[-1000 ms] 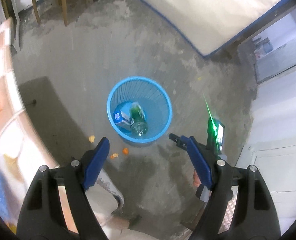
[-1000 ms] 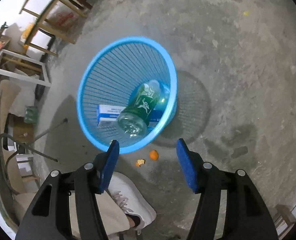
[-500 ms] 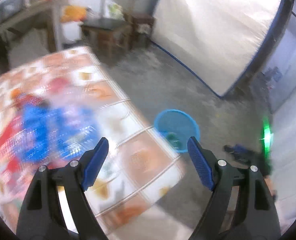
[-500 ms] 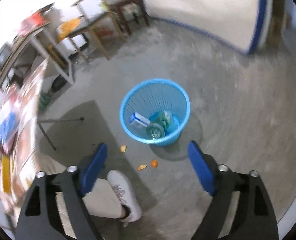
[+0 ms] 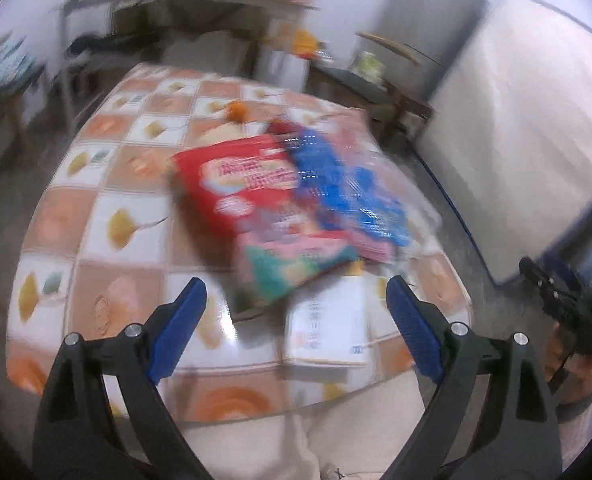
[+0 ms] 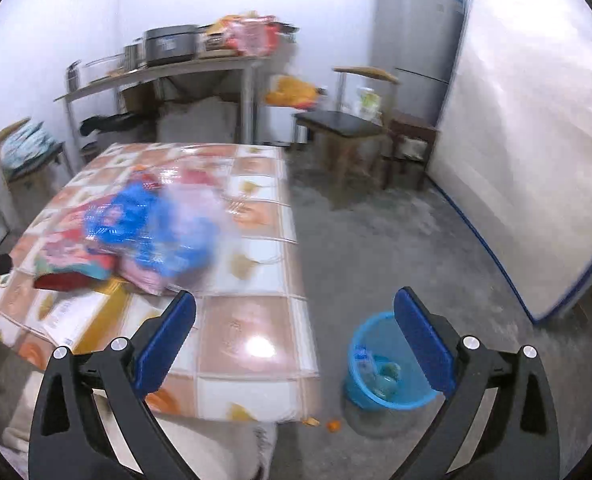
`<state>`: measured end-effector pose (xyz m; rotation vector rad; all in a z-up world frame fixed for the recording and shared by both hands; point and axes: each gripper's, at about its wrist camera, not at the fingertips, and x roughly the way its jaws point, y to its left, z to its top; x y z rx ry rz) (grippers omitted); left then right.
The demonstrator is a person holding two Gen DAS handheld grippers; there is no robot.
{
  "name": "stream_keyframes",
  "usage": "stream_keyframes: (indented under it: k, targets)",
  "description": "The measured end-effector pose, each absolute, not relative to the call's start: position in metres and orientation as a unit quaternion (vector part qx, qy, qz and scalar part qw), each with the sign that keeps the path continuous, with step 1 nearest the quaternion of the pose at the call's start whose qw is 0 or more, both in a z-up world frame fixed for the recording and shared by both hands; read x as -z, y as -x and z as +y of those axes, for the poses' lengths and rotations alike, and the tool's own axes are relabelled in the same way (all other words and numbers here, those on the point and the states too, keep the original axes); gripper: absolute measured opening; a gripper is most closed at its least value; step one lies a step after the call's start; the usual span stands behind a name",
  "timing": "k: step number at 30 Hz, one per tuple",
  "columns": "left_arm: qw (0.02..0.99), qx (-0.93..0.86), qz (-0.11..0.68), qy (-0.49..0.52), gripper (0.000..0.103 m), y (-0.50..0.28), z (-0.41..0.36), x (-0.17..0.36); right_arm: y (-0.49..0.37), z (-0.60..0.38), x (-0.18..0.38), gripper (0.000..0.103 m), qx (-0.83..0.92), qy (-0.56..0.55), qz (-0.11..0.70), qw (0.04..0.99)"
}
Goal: Collect trash
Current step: 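Move both tools back to the table, then grasp the red snack bag with the left tool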
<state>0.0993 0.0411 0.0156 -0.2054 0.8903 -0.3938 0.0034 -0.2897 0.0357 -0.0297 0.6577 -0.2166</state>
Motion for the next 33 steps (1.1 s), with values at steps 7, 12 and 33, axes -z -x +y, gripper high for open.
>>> stream_keyframes:
  k: [7,12,33]
  targets:
    - [0.867,0.177,0.441,0.148,0.095,-0.103,0.085,0.003,-0.034,-0.208,-0.027,0.097,0.072,0.068,0.333,0.938]
    - [0.853,0.207,0.439,0.191,0.095,-0.11,0.093,0.013,-0.042,-0.195,-0.021,0.097,-0.003,-0.042,0.348,0.937]
    - [0.764,0.243,0.501,0.326,0.056,-0.219,0.083,0.079,-0.081,-0.195,0.002,0.097,-0.027,-0.139,0.421,0.896]
